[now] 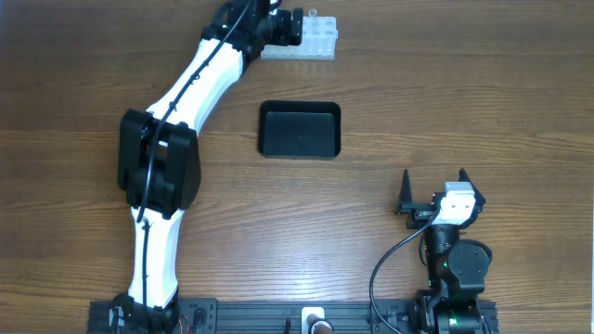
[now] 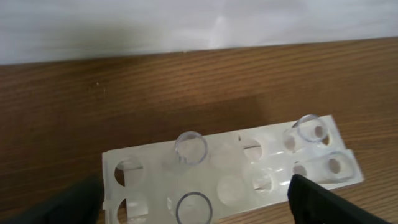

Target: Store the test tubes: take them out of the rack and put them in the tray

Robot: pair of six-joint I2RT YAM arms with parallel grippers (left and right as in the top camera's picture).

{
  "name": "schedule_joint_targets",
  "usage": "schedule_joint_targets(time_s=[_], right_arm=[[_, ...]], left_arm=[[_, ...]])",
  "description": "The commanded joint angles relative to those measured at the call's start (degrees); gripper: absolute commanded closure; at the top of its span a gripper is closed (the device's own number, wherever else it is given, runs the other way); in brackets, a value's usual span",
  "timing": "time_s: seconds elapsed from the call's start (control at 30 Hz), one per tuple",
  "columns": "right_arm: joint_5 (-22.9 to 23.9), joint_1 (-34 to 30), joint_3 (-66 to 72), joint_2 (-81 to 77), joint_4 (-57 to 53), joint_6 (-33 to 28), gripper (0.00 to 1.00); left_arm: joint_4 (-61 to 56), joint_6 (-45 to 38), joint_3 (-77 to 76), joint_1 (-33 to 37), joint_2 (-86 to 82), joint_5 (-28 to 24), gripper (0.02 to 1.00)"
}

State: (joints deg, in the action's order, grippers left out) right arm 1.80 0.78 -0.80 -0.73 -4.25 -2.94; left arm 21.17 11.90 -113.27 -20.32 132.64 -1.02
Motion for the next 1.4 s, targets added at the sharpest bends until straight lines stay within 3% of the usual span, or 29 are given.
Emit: schedule_joint_targets(time_s=[0.03, 0.17, 0.4, 0.57, 0.73, 0.9, 1.4], right_arm=[[-0.5, -0.4, 0.5, 0.5, 0.0, 0.5, 0.009], [-0.5, -0.4, 0.5, 0.5, 0.0, 0.5, 0.009], [-0.5, -0.4, 0.5, 0.5, 0.0, 0.5, 0.009], [-0.5, -0.4, 0.5, 0.5, 0.0, 0.5, 0.007], [-0.5, -0.4, 0.5, 0.5, 0.0, 0.5, 0.009], [-0.5, -0.4, 0.5, 0.5, 0.0, 0.5, 0.009], [-0.5, -0.4, 0.5, 0.5, 0.0, 0.5, 0.009]], left_arm=[[-0.2, 0.8, -1.5, -0.5, 1.2, 0.5, 0.117], [-0.2, 0.8, -1.5, -0.5, 1.3, 0.5, 0.2], [-0.1, 0.8, -1.5, -0.5, 1.3, 0.5, 0.542], [0.1, 0.8, -1.5, -0.5, 1.3, 0.5, 0.606], [0.5, 0.8, -1.5, -0.5, 1.3, 0.5, 0.737], [0.5, 0.8, -1.5, -0.5, 1.3, 0.5, 0.825], [0.6, 0.8, -1.5, -0.5, 0.9, 0.5, 0.882]])
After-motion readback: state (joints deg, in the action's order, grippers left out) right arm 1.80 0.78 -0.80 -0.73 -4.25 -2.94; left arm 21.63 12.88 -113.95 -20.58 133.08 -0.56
